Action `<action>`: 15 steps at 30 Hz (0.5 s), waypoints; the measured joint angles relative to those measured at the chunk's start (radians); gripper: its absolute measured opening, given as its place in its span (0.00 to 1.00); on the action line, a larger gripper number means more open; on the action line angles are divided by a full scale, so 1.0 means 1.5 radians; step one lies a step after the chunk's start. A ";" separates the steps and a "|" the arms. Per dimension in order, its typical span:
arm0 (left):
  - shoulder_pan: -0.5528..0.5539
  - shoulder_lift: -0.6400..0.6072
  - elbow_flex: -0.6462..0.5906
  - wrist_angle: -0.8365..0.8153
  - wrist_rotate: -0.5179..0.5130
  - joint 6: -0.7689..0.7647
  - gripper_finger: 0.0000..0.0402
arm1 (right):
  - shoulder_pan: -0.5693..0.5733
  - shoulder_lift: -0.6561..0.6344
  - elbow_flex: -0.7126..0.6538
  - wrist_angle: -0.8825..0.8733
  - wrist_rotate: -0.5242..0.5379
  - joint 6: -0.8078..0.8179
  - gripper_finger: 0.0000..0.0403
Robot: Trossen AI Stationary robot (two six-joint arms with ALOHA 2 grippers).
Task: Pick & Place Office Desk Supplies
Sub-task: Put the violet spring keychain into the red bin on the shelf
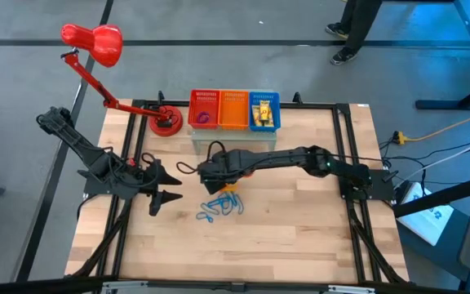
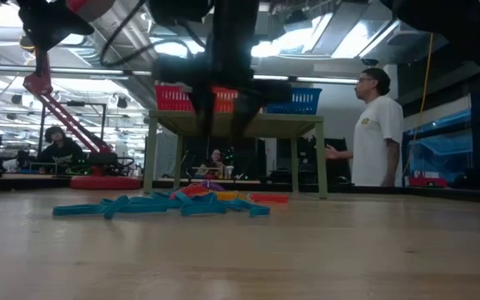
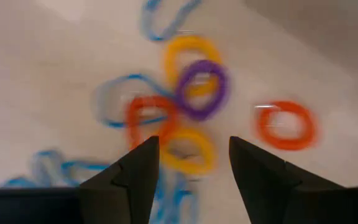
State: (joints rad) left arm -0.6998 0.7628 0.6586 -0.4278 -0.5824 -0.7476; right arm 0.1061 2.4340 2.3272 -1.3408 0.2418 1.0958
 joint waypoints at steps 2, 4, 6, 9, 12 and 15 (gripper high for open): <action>0.000 0.000 0.000 0.006 0.000 0.000 0.59 | 0.000 0.000 0.000 0.000 0.021 -0.001 0.48; 0.000 0.000 0.000 0.006 0.000 0.000 0.59 | -0.003 0.000 0.000 0.029 0.031 -0.011 0.46; 0.000 0.000 0.000 0.007 0.000 0.000 0.59 | -0.008 0.000 0.000 0.053 0.029 -0.023 0.44; 0.000 0.000 0.000 0.015 0.001 0.000 0.59 | -0.015 0.008 0.001 0.051 0.025 -0.033 0.40; 0.000 0.000 0.000 0.030 0.004 0.000 0.59 | -0.018 0.014 -0.002 0.038 0.006 -0.030 0.39; 0.000 0.000 0.000 0.035 0.002 0.000 0.59 | -0.018 0.008 -0.018 0.051 -0.002 -0.013 0.39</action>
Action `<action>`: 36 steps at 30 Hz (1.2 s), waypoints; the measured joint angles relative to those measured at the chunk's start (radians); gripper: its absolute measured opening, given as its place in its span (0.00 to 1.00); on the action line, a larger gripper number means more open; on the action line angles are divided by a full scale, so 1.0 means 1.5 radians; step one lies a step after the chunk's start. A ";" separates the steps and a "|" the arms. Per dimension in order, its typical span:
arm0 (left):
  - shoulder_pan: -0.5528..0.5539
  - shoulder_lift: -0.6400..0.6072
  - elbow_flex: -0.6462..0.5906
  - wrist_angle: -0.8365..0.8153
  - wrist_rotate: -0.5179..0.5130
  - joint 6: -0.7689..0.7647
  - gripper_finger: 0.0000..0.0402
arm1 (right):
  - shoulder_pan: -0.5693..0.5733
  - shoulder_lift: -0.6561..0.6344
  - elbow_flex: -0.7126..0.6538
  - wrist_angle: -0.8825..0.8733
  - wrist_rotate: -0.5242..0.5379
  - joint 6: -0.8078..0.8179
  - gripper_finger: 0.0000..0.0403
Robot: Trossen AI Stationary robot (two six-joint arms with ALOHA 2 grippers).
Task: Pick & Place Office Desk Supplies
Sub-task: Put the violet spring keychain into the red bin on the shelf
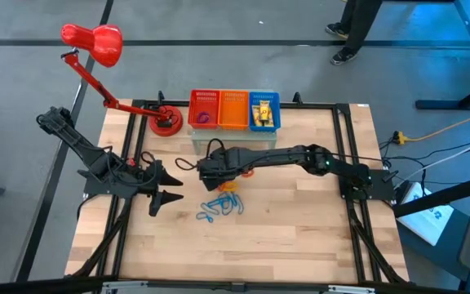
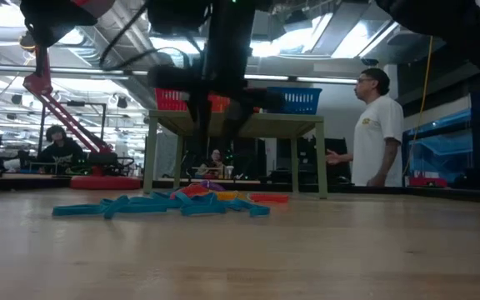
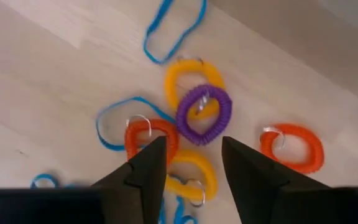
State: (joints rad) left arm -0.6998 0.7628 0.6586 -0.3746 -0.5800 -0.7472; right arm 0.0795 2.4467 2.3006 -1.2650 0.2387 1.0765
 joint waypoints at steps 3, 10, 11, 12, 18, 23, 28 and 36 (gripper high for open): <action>0.000 0.000 0.000 0.002 0.000 0.000 0.59 | 0.004 0.000 -0.026 0.005 -0.005 0.017 0.39; 0.000 0.000 0.000 0.004 0.004 -0.004 0.59 | 0.003 0.000 -0.092 0.055 -0.007 0.037 0.39; 0.000 0.000 0.000 0.005 0.006 -0.007 0.59 | 0.003 -0.005 -0.092 0.061 0.003 0.039 0.39; 0.000 0.000 0.000 0.005 0.011 -0.009 0.59 | 0.001 -0.007 -0.090 0.066 0.009 0.039 0.39; 0.001 0.000 0.000 0.007 0.028 -0.029 0.59 | -0.010 -0.008 -0.121 0.085 0.020 0.041 0.39; 0.001 0.000 0.000 0.007 0.034 -0.046 0.59 | -0.011 -0.007 -0.148 0.127 0.009 0.040 0.39; 0.001 0.000 0.000 0.008 0.033 -0.056 0.59 | -0.010 -0.007 -0.182 0.139 -0.005 0.039 0.39; 0.001 0.000 0.000 0.009 0.027 -0.066 0.59 | -0.006 -0.009 -0.192 0.160 -0.005 0.029 0.36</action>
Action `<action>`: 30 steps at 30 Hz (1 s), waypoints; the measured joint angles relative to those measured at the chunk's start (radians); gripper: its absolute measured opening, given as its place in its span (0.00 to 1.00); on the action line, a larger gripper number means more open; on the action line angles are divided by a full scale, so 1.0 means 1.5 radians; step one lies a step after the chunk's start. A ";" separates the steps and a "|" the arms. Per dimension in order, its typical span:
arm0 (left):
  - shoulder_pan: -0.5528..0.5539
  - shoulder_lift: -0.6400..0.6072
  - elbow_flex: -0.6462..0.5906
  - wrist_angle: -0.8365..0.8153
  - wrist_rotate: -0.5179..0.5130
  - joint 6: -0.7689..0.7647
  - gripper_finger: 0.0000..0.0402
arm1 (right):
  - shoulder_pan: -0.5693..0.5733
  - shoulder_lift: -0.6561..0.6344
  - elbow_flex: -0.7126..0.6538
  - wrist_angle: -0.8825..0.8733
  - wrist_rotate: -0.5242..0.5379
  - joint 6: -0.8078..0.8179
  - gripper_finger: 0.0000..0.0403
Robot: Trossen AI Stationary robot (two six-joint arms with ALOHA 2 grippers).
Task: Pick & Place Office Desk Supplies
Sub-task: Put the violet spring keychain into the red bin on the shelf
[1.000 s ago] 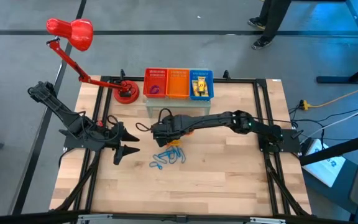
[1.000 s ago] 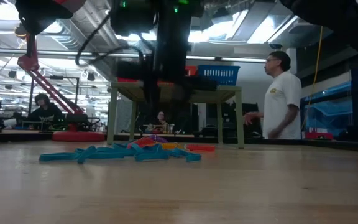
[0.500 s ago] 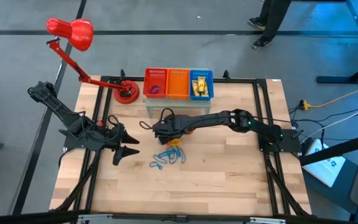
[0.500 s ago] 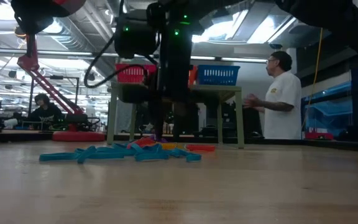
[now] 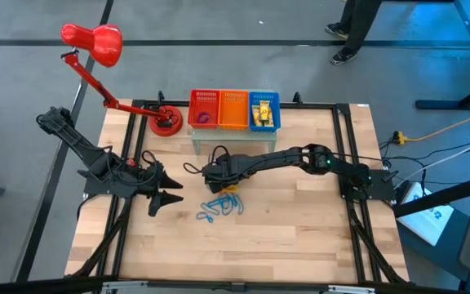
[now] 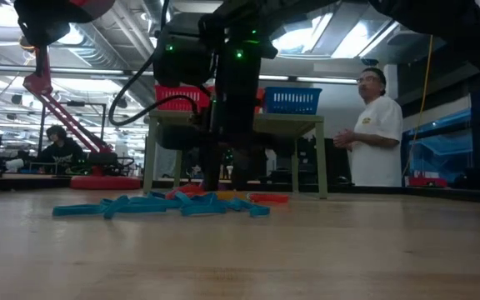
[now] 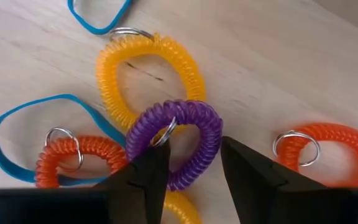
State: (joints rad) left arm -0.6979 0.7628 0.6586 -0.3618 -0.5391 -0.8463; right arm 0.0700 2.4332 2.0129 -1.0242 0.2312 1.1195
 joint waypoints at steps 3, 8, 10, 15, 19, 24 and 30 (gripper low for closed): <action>0.000 0.000 0.000 0.000 -0.002 -0.002 0.59 | 0.000 0.000 0.000 0.004 0.000 0.000 0.30; 0.000 0.000 0.000 0.000 -0.008 -0.004 0.59 | 0.001 0.000 0.000 0.010 -0.001 0.000 0.12; 0.000 0.000 0.000 0.000 -0.010 -0.004 0.59 | 0.004 -0.004 -0.001 0.005 0.008 0.001 0.06; 0.000 0.000 0.000 0.000 -0.013 -0.003 0.59 | 0.016 -0.047 -0.003 -0.043 0.056 0.038 0.03; 0.000 0.000 0.000 0.000 -0.015 0.012 0.59 | 0.042 -0.110 -0.002 -0.056 0.087 0.065 0.03; 0.000 0.000 0.000 -0.001 -0.020 0.014 0.59 | 0.089 -0.194 0.002 -0.045 0.136 0.093 0.03; 0.000 0.000 0.000 -0.001 -0.029 0.021 0.59 | 0.110 -0.268 0.003 0.001 0.185 0.068 0.02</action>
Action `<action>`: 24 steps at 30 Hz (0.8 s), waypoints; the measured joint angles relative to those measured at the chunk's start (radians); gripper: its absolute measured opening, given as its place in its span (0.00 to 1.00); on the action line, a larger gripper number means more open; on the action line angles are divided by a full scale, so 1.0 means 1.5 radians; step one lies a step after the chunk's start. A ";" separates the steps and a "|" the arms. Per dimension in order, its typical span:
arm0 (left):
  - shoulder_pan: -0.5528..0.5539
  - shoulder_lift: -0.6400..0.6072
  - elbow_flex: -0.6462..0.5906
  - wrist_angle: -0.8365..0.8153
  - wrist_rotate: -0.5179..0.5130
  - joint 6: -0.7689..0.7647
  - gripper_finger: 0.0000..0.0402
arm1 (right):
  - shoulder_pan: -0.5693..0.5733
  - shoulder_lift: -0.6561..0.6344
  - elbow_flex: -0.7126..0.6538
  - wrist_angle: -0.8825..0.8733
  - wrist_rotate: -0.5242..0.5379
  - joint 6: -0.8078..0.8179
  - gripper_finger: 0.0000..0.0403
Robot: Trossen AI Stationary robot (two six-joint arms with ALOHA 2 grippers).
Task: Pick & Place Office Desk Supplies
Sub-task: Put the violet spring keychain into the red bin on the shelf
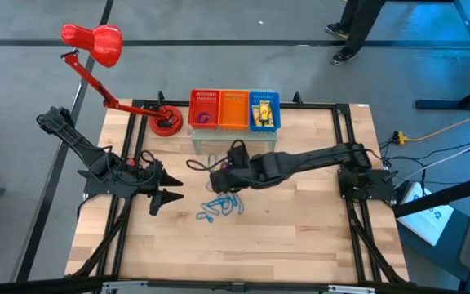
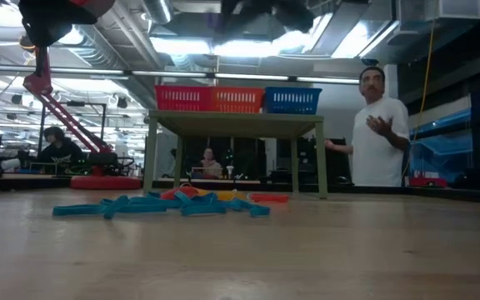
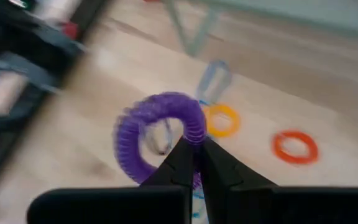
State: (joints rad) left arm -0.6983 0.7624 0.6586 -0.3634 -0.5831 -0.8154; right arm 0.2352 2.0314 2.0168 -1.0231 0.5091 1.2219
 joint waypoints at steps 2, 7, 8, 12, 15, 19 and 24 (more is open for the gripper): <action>0.000 0.000 0.000 -0.001 -0.001 0.000 0.59 | 0.000 -0.021 0.000 0.037 0.000 -0.033 0.02; 0.000 0.000 0.000 -0.001 -0.009 0.005 0.59 | -0.044 -0.052 0.001 0.171 -0.019 -0.134 0.02; 0.000 0.000 0.000 -0.001 -0.014 0.006 0.59 | -0.061 -0.052 0.001 0.196 -0.029 -0.152 0.02; 0.000 0.000 0.000 -0.001 -0.023 0.005 0.59 | -0.125 -0.046 0.001 0.292 -0.088 -0.215 0.02; 0.000 0.000 0.000 0.000 -0.026 0.005 0.59 | -0.166 -0.044 0.001 0.309 -0.113 -0.238 0.02; 0.000 0.000 0.000 0.001 -0.036 0.003 0.59 | -0.219 -0.044 0.001 0.322 -0.123 -0.279 0.02; 0.000 0.000 0.000 0.001 -0.039 0.002 0.59 | -0.280 -0.030 0.003 0.365 -0.187 -0.296 0.02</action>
State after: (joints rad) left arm -0.6987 0.7630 0.6586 -0.3622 -0.6411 -0.8125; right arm -0.1854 1.9865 2.0212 -0.4761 0.2286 0.7776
